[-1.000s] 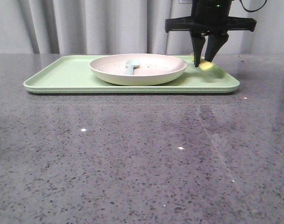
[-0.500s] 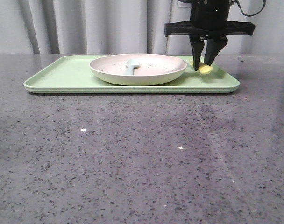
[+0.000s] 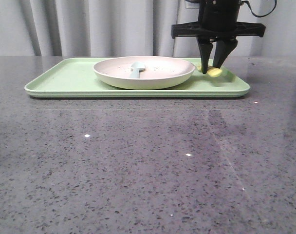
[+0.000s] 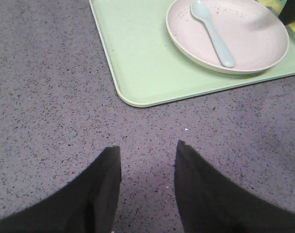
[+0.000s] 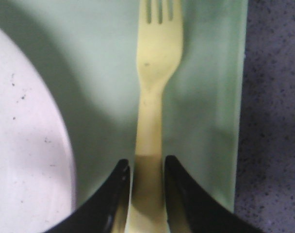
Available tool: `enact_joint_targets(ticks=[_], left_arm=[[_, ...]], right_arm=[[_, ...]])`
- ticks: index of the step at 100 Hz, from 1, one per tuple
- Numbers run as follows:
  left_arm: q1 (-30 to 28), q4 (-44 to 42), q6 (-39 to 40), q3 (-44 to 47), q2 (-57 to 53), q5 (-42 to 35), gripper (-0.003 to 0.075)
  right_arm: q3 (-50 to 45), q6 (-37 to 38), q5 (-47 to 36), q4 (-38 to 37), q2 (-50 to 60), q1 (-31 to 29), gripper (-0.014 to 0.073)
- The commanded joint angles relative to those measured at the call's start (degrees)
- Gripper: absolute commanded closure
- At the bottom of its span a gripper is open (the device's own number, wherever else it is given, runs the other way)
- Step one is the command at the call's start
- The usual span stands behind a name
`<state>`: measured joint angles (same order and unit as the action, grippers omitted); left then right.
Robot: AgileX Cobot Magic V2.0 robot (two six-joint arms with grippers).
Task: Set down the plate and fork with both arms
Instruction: 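Lower the fork onto the tray and open the right gripper, then raise the right gripper away from the fork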
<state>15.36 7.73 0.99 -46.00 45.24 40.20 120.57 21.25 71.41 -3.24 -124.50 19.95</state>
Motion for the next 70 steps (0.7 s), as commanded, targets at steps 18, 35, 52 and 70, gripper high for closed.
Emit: enact_joint_targets(ticks=[18,35,52,70], left_arm=[[0.3,0.3,0.3,-1.5,-0.4,-4.1,0.0447],[0.3,0.3,0.3,-1.5,-0.4,-4.1,0.0447],[0.3,0.3,0.3,-1.5,-0.4,-4.1,0.0447],[0.3,0.3,0.3,-1.5,-0.6,-4.2,0.0447]], right_arm=[[1.3,-0.6,5.4,-0.5,3.6,-0.4,0.0264],[1.3,-0.6,5.6,-0.5,4.4,-0.4,0.0264],[1.3,-0.6,5.6,-0.5,6.7,-0.4,0.0264],[1.3,-0.6,5.6,-0.6,11.1,-0.4,0.0264]])
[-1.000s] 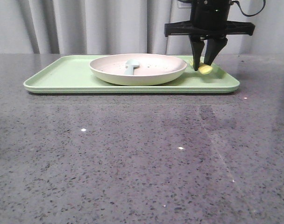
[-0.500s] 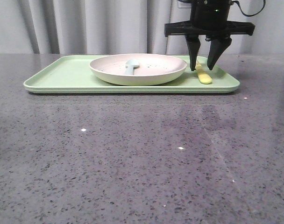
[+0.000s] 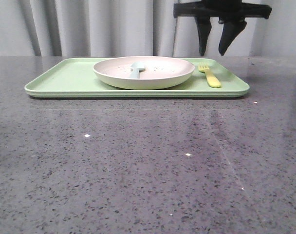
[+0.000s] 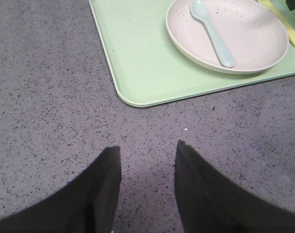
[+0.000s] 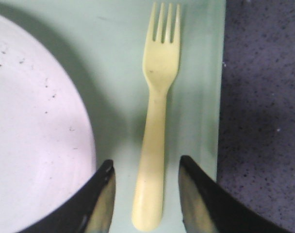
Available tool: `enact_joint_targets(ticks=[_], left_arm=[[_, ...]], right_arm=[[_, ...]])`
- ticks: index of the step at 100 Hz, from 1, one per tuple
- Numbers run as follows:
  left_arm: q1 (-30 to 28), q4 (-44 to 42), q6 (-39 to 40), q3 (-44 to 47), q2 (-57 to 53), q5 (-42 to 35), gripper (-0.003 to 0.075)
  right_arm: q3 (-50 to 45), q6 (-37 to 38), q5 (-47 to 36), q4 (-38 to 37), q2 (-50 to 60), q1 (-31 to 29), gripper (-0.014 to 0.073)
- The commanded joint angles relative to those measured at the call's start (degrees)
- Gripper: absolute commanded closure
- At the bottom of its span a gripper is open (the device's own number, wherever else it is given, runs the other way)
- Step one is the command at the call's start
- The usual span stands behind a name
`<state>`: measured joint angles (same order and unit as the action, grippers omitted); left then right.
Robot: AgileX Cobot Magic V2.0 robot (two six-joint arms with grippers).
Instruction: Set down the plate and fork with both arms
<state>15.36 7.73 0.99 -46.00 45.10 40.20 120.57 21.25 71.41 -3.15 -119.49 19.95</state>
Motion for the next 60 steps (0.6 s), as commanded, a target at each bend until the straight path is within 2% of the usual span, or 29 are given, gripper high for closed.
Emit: enact_joint_targets(ticks=[1,30,44,60], left_arm=[[0.3,0.3,0.3,-1.5,-0.6,-4.2,0.0447],[0.3,0.3,1.7,-1.5,-1.0,-5.7,0.0447],[0.3,0.3,2.0,-1.5,-1.9,-6.0,0.0448],[0.3,0.1,2.1,-1.4,-3.2,-7.1,0.0480]], right_arm=[[1.3,-0.6,5.6,-0.7,6.3,-0.4,0.0264],[-2.5,-1.4,5.6,-2.1,15.7,0.5,0.0264],[-9.2,-1.7,4.7,-4.2,22.1,0.5,0.0264],[-19.7,-1.7,-0.7,-4.8,30.9,0.5,0.0264]])
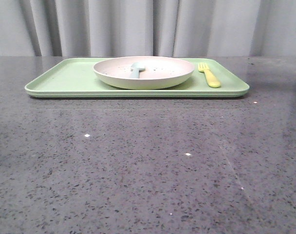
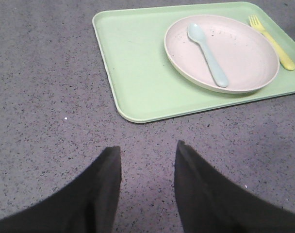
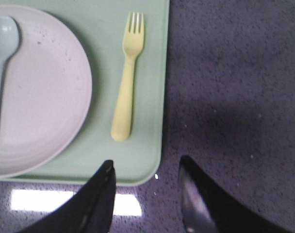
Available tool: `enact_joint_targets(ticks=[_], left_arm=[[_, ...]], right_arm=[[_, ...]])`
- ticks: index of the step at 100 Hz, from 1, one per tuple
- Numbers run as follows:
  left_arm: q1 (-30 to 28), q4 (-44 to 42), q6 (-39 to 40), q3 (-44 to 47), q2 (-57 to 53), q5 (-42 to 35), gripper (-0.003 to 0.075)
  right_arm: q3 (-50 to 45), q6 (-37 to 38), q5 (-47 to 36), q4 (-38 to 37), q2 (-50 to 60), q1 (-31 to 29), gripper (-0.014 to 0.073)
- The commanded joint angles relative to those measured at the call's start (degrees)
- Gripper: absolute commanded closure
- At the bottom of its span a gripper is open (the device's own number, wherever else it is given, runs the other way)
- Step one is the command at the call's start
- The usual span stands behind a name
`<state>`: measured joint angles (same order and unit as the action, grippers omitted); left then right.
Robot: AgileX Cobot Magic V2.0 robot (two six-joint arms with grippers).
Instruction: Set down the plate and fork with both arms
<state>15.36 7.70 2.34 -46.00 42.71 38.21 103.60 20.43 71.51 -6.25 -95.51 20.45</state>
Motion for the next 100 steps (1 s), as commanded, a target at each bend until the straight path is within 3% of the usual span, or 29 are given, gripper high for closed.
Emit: enact_joint_targets(ticks=[1,26,43,56,76,100], left_arm=[[0.3,0.1,0.8,-1.4,-1.0,-5.3,0.0484],[0.3,0.0,1.0,-1.3,-3.3,-5.6,0.0553],[0.3,0.0,1.0,-1.3,-4.9,-5.6,0.0655],[0.3,-0.1,1.0,-1.3,-6.1,-5.5,0.0743],[0.3,-0.2,1.0,1.1,-8.4,-5.5,0.0741],[0.3,-0.2,1.0,6.3,-12.2,-6.3,0.0741]], right_arm=[[-3.7,-0.8,-1.1,-1.7,7.3,0.0,0.0264],[-20.8,-0.8,-9.1,-1.7,21.8,0.0,0.0264],[-31.8,-0.8,-14.9,-1.7,31.5,0.0,0.0270],[-37.7,-0.8,-17.8,-1.8,38.6,0.0,0.0372],[-44.6,-0.8,-21.1,-3.4,47.8,0.0,0.0552],[-50.5,-0.8,-22.9,-5.9,57.5,0.0,0.0611]])
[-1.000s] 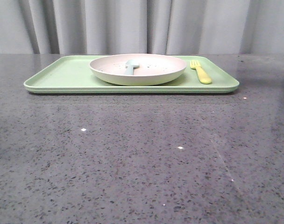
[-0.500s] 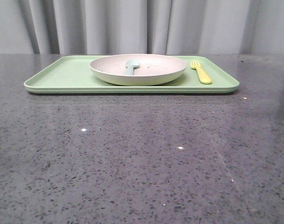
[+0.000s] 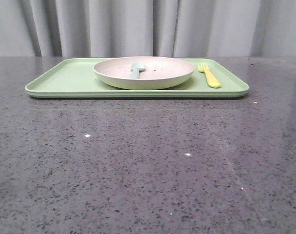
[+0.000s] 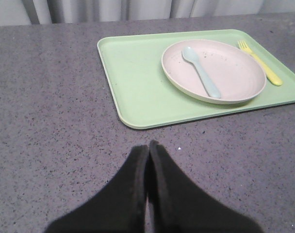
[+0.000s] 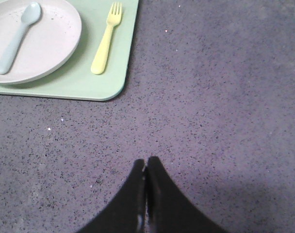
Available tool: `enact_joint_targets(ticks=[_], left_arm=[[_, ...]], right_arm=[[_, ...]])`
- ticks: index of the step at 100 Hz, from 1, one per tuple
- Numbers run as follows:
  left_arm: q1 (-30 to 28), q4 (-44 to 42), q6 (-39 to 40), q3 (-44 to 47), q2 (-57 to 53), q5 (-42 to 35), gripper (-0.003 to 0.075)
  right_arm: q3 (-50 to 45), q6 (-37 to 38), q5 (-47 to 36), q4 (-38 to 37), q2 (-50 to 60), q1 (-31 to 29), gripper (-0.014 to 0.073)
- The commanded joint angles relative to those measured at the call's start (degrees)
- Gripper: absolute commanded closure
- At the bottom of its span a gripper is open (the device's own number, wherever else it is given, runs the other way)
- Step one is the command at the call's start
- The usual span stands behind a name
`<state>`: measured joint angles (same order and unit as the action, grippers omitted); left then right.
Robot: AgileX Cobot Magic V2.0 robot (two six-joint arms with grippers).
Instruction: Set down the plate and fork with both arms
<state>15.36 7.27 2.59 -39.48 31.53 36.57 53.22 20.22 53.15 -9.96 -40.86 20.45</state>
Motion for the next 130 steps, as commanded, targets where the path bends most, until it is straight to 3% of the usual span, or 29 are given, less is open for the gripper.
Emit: enact_joint_targets(ticks=[1,64,130], left_arm=[[0.3,0.3,0.8,0.0,-1.1,-4.8,0.0741],[0.3,0.3,0.8,8.9,-13.9,-6.9,0.0741],[0.3,0.3,0.8,9.1,-14.3,-7.9,0.0741]], right_arm=[[-0.3,-0.6,-4.6,-2.1,3.4,0.0,0.0611],[-16.2,-0.6,-11.1,-2.7,24.4,0.0,0.0610],[-16.9,-0.6,-11.4,-2.7,25.5,0.0,0.0610]])
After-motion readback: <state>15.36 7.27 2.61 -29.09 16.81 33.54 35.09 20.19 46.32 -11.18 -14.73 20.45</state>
